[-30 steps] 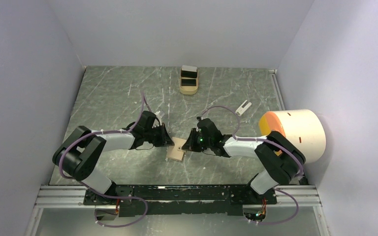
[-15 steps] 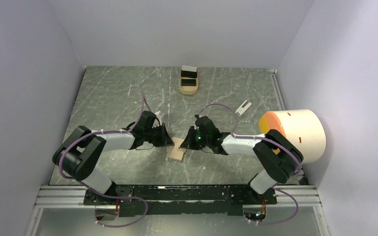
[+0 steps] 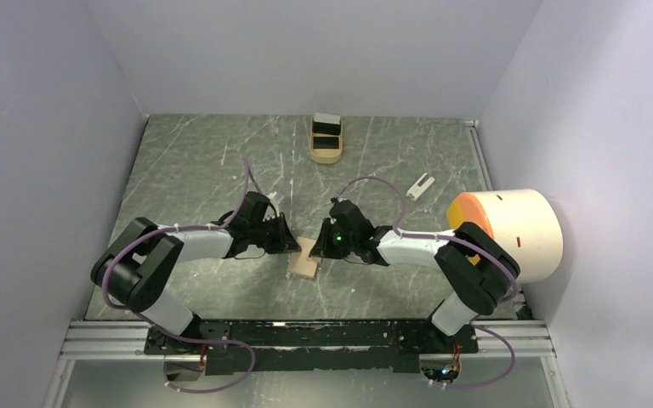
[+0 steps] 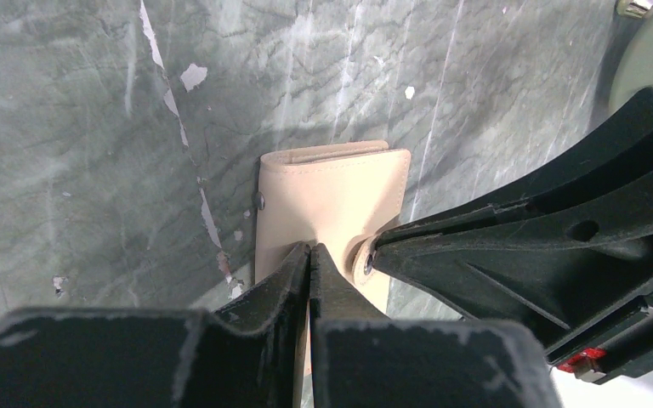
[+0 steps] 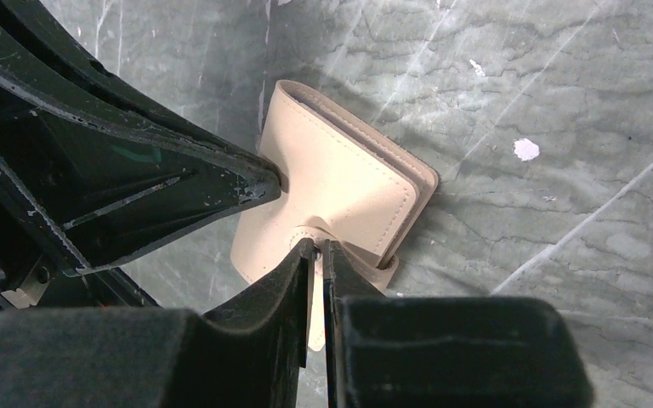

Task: Put the credit cards into the card holder
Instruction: Close the card holder at the center of the board.

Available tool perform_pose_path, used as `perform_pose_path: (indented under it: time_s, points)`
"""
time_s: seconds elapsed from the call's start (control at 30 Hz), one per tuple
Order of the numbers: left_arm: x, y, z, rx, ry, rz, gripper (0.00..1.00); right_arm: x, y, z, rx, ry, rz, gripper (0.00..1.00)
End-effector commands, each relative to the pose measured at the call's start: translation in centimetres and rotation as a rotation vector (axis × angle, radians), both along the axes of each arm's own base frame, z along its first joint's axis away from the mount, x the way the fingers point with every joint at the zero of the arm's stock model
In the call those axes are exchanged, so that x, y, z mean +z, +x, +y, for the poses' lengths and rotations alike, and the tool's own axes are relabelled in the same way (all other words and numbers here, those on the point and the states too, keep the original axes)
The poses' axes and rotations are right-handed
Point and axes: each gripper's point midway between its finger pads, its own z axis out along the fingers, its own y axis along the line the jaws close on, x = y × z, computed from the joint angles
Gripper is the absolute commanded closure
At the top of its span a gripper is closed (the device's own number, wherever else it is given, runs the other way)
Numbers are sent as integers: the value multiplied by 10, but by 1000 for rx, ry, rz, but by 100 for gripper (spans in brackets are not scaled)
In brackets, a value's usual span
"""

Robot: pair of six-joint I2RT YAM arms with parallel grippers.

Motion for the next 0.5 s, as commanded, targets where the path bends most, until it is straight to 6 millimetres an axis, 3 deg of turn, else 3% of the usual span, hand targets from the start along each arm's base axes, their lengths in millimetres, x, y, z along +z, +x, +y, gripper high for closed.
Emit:
perform_pose_path:
  time_s: [0.0, 0.47]
  points:
    - [-9, -2, 3, 3, 22, 6, 91, -6, 0, 0, 7, -56, -10, 87]
    - [-11, -4, 3, -1, 24, 11, 88, -13, -4, 1, 21, -213, -51, 87]
